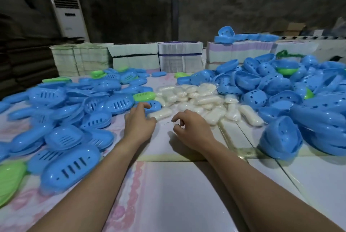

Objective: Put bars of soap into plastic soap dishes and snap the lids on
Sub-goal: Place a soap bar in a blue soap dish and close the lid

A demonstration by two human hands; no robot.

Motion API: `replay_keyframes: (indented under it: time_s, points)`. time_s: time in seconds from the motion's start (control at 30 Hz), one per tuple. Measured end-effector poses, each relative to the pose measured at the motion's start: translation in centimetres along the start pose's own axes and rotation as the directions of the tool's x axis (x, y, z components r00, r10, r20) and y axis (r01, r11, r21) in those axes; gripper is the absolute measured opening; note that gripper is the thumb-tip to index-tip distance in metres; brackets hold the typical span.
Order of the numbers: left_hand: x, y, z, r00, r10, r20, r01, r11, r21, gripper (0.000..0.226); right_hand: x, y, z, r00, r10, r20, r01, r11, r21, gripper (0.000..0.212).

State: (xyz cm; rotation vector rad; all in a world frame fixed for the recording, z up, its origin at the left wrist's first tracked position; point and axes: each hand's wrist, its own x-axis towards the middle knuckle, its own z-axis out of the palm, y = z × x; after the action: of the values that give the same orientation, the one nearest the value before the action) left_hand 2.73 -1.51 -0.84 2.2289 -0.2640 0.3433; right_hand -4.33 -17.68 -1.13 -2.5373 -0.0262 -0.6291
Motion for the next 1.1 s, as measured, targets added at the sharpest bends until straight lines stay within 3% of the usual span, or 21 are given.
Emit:
replay_keyframes:
  time_s: [0.13,0.2,0.3,0.37,0.53,0.73,0.8,0.9,1.0,1.07,1.1]
  points:
    - [3.1,-0.9,0.2,0.988,0.144,0.056,-0.154,0.943,0.294,0.050,-0.1,-0.2,0.1,0.997,-0.020,0.076,0.024,0.998,-0.057,0.024]
    - [5.4,-0.9,0.0,0.976,0.095,0.194,-0.172,0.883,0.437,0.063,0.0,-0.1,0.0,0.994,-0.026,0.107,0.035,0.996,-0.087,0.025]
    - [8.2,-0.5,-0.2,0.906,-0.056,0.419,-0.218,0.788,0.576,0.080,0.1,0.2,-0.2,0.991,-0.023,0.135,0.039,0.992,-0.116,0.026]
    - [9.4,-0.1,-0.5,0.862,-0.142,0.487,-0.242,0.729,0.640,0.084,0.2,0.2,-0.4,0.992,-0.021,0.127,0.036,0.992,-0.120,0.027]
    - [10.8,0.8,-1.3,0.812,-0.238,0.532,-0.300,0.612,0.732,0.088,0.1,0.2,-0.5,0.993,-0.020,0.114,0.033,0.992,-0.119,0.028]
    - [10.9,0.9,-2.8,0.873,-0.069,0.483,-0.312,0.682,0.662,0.100,0.3,0.3,-0.7,0.995,-0.009,0.104,0.020,0.995,-0.103,0.029]
    - [10.2,1.4,-3.4,0.891,0.033,0.452,-0.337,0.717,0.611,0.100,0.4,0.4,-0.9,0.996,0.008,0.092,0.003,0.994,-0.112,0.029]
    - [8.1,2.6,-3.5,0.930,0.165,0.329,-0.304,0.848,0.434,0.101,0.6,0.9,-1.4,0.995,0.085,0.051,-0.078,0.989,-0.127,0.030]
    - [4.4,4.4,-2.5,0.955,0.156,0.252,-0.166,0.986,0.019,0.103,0.8,1.7,-2.3,0.984,0.179,-0.013,-0.179,0.975,-0.130,0.036]
    - [1.2,5.7,-1.3,0.946,0.069,0.316,0.059,0.924,-0.377,0.097,0.9,2.5,-2.9,0.970,0.242,-0.034,-0.244,0.952,-0.187,0.047]
    - [-0.1,6.2,-0.6,0.930,0.023,0.367,0.196,0.813,-0.548,0.092,0.8,3.0,-3.2,0.959,0.278,-0.047,-0.282,0.936,-0.210,0.053]
